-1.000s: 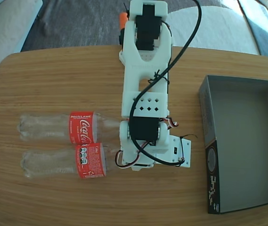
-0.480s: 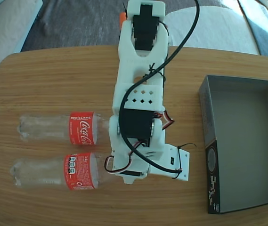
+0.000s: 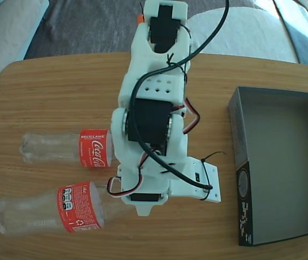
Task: Grasp the bottles and put them in the box.
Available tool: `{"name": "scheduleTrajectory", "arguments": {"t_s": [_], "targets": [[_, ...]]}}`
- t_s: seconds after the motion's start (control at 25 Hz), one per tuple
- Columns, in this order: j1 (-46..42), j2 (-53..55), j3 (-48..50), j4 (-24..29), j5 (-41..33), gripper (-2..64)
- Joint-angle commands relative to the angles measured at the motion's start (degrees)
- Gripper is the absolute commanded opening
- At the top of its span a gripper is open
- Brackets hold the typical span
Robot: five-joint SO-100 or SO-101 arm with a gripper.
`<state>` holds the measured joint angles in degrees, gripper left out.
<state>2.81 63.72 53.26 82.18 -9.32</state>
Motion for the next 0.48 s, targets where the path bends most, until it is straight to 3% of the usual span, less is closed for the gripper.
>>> {"name": "scheduleTrajectory", "arguments": {"t_s": [0.0, 0.32, 0.44], "targets": [[0.6, 2.1, -6.8, 3.0, 0.0, 3.0], [-0.6, 2.1, -16.1, 9.0, -0.4, 2.6], [-1.7, 2.1, -18.6, 12.6, -3.8, 2.6]]}}
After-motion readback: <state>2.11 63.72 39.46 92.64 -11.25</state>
